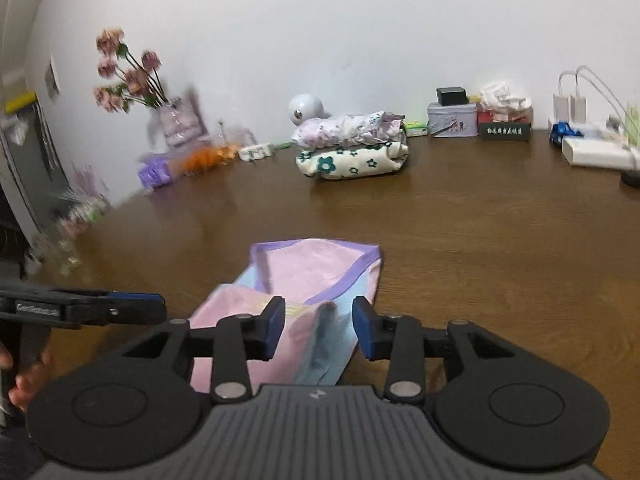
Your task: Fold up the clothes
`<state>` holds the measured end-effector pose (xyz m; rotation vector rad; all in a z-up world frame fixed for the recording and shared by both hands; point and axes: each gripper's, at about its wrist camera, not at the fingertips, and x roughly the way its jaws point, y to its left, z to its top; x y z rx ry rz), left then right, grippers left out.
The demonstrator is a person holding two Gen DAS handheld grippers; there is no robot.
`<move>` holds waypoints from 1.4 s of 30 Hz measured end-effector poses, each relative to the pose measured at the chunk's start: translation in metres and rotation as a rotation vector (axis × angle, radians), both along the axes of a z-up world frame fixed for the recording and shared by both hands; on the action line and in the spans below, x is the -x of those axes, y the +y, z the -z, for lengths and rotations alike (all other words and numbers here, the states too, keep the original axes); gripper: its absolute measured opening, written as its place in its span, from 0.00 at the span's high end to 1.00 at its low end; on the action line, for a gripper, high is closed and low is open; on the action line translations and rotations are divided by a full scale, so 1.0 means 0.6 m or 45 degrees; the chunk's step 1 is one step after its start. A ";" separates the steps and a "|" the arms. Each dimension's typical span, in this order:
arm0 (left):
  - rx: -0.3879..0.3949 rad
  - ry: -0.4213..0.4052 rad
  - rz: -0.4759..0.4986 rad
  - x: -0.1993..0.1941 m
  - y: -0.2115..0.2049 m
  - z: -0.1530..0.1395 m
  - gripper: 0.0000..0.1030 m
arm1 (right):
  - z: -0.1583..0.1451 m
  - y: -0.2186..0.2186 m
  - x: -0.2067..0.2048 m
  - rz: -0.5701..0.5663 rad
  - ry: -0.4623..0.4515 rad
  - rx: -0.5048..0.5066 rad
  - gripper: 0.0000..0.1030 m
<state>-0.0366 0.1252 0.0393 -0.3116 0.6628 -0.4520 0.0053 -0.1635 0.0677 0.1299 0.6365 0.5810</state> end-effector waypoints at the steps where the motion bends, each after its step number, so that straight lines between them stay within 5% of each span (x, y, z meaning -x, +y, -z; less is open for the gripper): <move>1: 0.008 -0.009 0.017 0.003 -0.008 0.000 0.37 | 0.005 0.005 0.005 -0.028 0.015 -0.005 0.64; 4: 0.002 0.047 0.001 -0.016 -0.027 0.019 0.41 | 0.032 0.044 0.007 -0.096 0.048 0.034 0.72; 7: 0.031 0.078 -0.021 -0.022 -0.028 0.036 0.70 | 0.040 0.052 0.012 -0.077 0.063 0.005 0.73; 13: 0.083 0.073 -0.034 -0.003 -0.018 0.052 0.75 | 0.032 0.021 0.030 -0.016 0.048 -0.058 0.65; 15: 0.088 0.070 -0.038 0.005 -0.019 0.052 0.92 | 0.047 0.023 0.028 -0.036 0.088 -0.068 0.76; 17: 0.096 0.068 -0.045 0.014 -0.019 0.049 0.92 | 0.054 0.025 0.026 -0.052 0.109 -0.092 0.84; 20: 0.056 0.067 -0.032 0.034 -0.012 0.039 0.88 | 0.044 0.023 0.031 -0.050 0.094 -0.096 0.84; 24: -0.061 0.013 -0.030 0.077 -0.009 0.028 0.46 | 0.034 0.008 0.066 -0.042 0.025 -0.057 0.61; 29: -0.088 -0.087 0.121 0.134 0.002 0.028 0.38 | 0.033 -0.008 0.136 -0.163 -0.115 -0.007 0.44; 34: -0.178 -0.128 0.128 0.143 -0.014 0.044 0.40 | 0.043 0.012 0.143 -0.235 -0.126 0.044 0.42; 36: -0.197 -0.136 0.131 0.132 -0.021 0.047 0.53 | 0.052 0.022 0.136 -0.239 -0.111 0.061 0.48; 37: -0.206 -0.139 0.132 0.126 -0.024 0.048 0.59 | 0.058 0.025 0.134 -0.244 -0.100 0.069 0.65; 38: -0.219 -0.140 0.134 0.121 -0.027 0.050 0.77 | 0.064 0.027 0.132 -0.248 -0.089 0.078 0.82; 39: -0.242 -0.131 0.137 0.116 -0.029 0.052 1.00 | 0.069 0.028 0.130 -0.247 -0.078 0.087 0.89; 42: -0.283 -0.154 0.186 0.125 -0.022 0.042 0.99 | 0.063 0.017 0.138 -0.257 -0.090 0.104 0.95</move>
